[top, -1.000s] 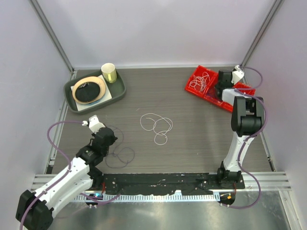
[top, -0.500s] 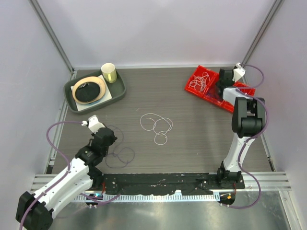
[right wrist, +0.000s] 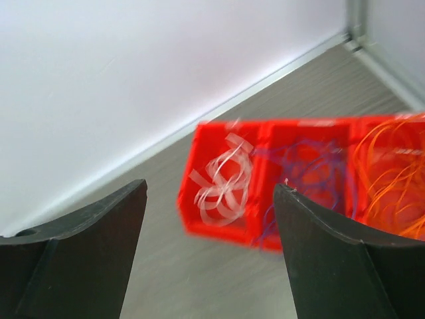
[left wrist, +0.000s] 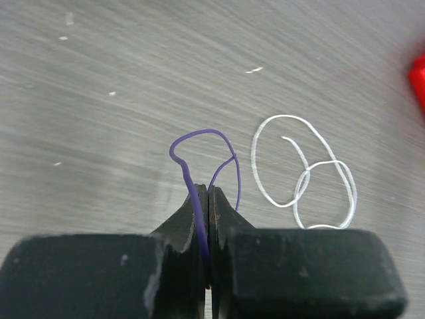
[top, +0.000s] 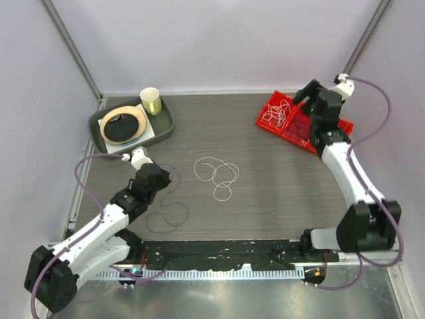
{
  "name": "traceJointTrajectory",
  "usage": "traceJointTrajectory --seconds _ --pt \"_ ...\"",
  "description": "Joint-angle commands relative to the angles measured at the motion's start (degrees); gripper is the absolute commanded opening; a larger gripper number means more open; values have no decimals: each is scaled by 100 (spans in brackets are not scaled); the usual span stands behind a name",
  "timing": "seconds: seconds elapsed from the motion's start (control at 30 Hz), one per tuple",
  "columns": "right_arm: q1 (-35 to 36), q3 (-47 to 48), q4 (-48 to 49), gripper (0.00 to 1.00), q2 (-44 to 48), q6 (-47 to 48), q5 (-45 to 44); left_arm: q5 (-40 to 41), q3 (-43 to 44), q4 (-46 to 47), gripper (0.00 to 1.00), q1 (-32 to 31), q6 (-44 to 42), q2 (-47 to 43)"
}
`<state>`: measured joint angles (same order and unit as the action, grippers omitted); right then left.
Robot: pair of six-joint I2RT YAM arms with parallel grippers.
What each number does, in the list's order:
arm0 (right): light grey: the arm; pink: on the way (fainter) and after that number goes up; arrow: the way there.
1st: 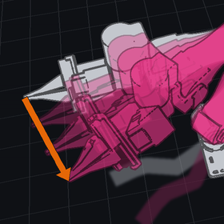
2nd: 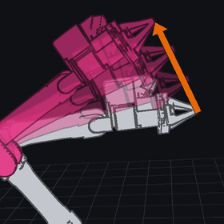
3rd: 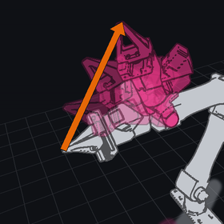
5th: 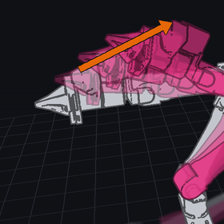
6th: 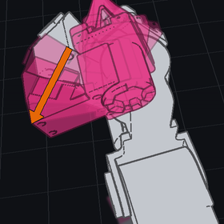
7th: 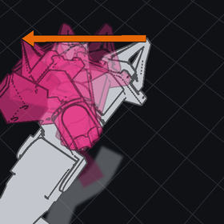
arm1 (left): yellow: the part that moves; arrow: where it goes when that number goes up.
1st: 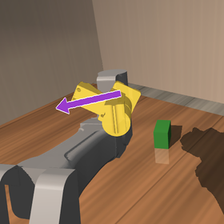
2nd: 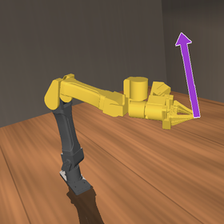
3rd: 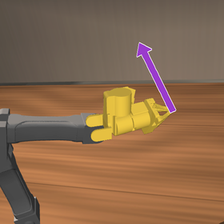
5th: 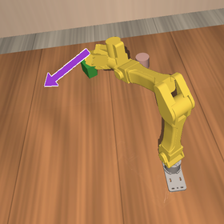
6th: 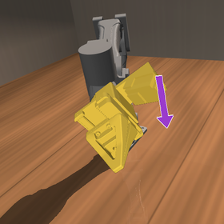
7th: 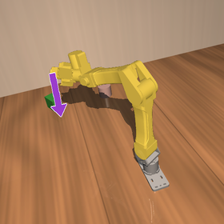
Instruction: Untangle the cables
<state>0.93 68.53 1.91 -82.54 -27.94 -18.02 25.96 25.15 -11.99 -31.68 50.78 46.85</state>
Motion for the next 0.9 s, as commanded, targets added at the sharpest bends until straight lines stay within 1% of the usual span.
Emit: traceJointTrajectory --seconds 0.0,0.03,0.07,0.1,0.13,0.17,0.2,0.23,0.27,0.3,0.33,0.37,0.4,0.47,0.5,0.57,0.6,0.63,0.67,0.7,0.73,0.77,0.8,0.83,0.87 --pt "486 -1146 -227 82 1414 193 859 -705 587 1074 1 -40 28 647" --pt "513 -1776 52 82 1677 175 1201 -906 701 1171 1 -75 2 841" --pt "522 -2113 238 83 1993 97 1944 -969 954 1172 1 -127 -24 1017" --pt "531 -2429 561 82 2510 27 2282 -1004 1105 1460 1 -284 -103 1193" --pt "531 -3007 721 83 2793 -52 2538 -979 1254 1550 1 -399 -147 1647" --pt "540 -3273 888 83 3022 -192 2906 -961 1578 1611 0 -539 -183 1869" --pt "540 -3511 1133 83 3434 -298 2944 -961 1755 1786 0 -837 -226 2133" --pt "557 -3896 1275 83 3586 -352 2962 -961 1922 1875 0 -996 -357 2579" --pt "557 -4022 1381 83 3709 -369 3023 -952 2289 1945 0 -1154 -420 2810" --pt "557 -4075 1391 83 3815 -239 3267 -952 2484 2007 0 -1408 -490 2986" --pt "557 -4067 1339 83 3938 -151 3513 -961 2669 2007 0 -1489 -621 3249" --pt "566 -4067 1329 83 4000 -19 3751 -1004 2984 2016 0 -1603 -675 3330" --pt "566 -4093 1425 83 4053 112 4145 -1005 3100 2008 0 -1639 -701 3374" --pt "636 -4268 1644 83 4132 96 4157 -935 3268 1885 0 -1648 -606 3279" --pt "671 -4356 2011 82 4115 140 4297 -691 3269 1528 0 -1648 -527 3173" --pt "890 -4454 2198 82 3957 324 4832 -356 3112 1200 0 -1657 -264 2771" --pt "1039 -4436 2225 82 3878 473 4974 -93 3049 477 0 -1657 -201 2603" --pt "1171 -4332 2130 82 3816 753 5018 49 2971 121 1 -1657 -105 2444" --pt "1321 -4270 2033 82 3677 947 4967 172 2804 -265 7 -1648 53 2234" --pt "1696 -4217 1858 83 3606 1123 4897 243 2698 -965 11 -1657 115 1875" --pt "1874 -4103 1770 82 3527 1264 4548 304 2584 -1320 15 -1666 212 1680" --pt "2093 -4041 1699 83 3413 1526 4405 331 2322 -1637 23 -1657 343 1504" --pt "2470 -3971 1559 83 3142 1624 4247 323 2163 -2092 26 -1657 579 1198" --pt "2700 -3744 1453 83 2948 1712 4063 148 2005 -2236 30 -1666 643 1073" --pt "2911 -3594 1331 83 2754 1748 3556 86 1742 -2377 41 -1657 739 994"
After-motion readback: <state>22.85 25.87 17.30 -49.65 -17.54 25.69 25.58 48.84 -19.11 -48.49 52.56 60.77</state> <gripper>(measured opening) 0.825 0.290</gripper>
